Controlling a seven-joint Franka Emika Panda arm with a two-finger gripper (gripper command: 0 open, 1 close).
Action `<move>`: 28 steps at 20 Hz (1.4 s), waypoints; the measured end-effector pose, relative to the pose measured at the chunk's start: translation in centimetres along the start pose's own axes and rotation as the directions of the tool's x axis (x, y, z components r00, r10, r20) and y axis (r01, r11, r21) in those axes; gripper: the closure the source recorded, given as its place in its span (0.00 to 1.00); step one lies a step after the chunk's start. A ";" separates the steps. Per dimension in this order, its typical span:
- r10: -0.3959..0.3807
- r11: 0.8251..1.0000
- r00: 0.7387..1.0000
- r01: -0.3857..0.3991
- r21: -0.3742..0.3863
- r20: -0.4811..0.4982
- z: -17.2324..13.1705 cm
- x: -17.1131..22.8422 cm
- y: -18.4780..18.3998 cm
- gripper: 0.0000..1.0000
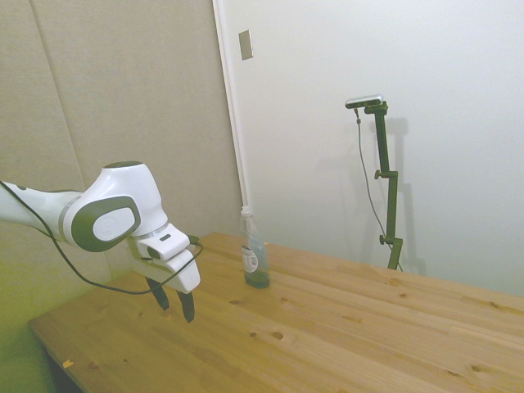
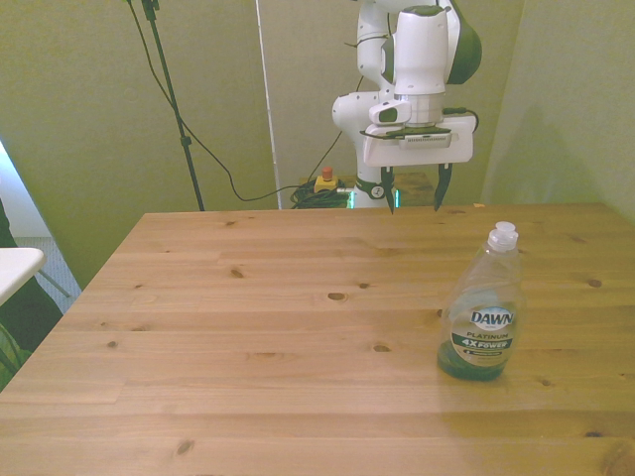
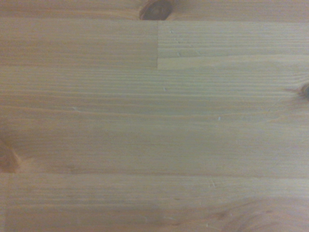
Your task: Knock down the dish soap
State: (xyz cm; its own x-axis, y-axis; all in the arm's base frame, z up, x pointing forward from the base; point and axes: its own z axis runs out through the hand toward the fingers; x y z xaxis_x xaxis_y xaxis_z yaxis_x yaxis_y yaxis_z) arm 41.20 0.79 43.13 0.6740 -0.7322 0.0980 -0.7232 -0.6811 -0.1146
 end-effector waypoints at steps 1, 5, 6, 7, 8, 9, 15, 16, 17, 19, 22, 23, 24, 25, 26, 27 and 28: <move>0.000 1.000 1.000 0.000 0.000 0.000 0.0 0.0 0.0 0.00; 0.045 0.999 0.999 -0.044 0.021 -0.020 -0.6 -0.1 -1.4 0.00; 0.063 0.998 0.998 -0.062 0.034 -0.029 -1.0 -0.1 -2.2 0.00; 0.079 0.996 0.996 -0.077 0.051 -0.039 -1.5 0.1 -3.1 0.00; 0.096 0.993 0.994 -0.092 0.067 -0.047 -1.9 0.3 -3.9 0.00; 0.111 0.991 0.992 -0.106 0.085 -0.055 -2.3 0.6 -4.8 1.00; 0.171 0.975 0.982 -0.157 0.155 -0.080 -4.6 2.9 -9.5 1.00; 0.176 0.974 0.980 -0.160 0.160 -0.088 -4.8 3.3 -10.2 1.00; 0.179 0.973 0.979 -0.162 0.164 -0.098 -4.8 3.8 -10.9 1.00; 0.185 0.973 0.976 -0.165 0.164 -0.116 -4.6 4.5 -12.3 1.00; 0.191 0.973 0.973 -0.170 0.158 -0.130 -3.8 5.3 -14.5 1.00; 0.195 0.972 0.972 -0.174 0.156 -0.132 -3.5 5.5 -15.1 1.00; 0.197 0.972 0.971 -0.176 0.155 -0.138 -3.3 5.7 -15.7 1.00; 0.202 0.972 0.969 -0.180 0.154 -0.142 -3.1 5.9 -16.2 1.00; 0.206 0.971 0.968 -0.184 0.154 -0.145 -2.9 6.2 -16.7 1.00; 0.210 0.970 0.966 -0.187 0.155 -0.152 -2.7 6.5 -17.0 1.00; 0.216 0.969 0.963 -0.191 0.156 -0.159 -2.6 6.7 -17.3 1.00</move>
State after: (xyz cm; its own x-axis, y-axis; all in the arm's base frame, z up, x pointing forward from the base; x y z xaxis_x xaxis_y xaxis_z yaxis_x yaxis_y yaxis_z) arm 57.91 7.65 48.33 0.4692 -0.8535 0.2268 -0.8063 -0.5188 -0.2842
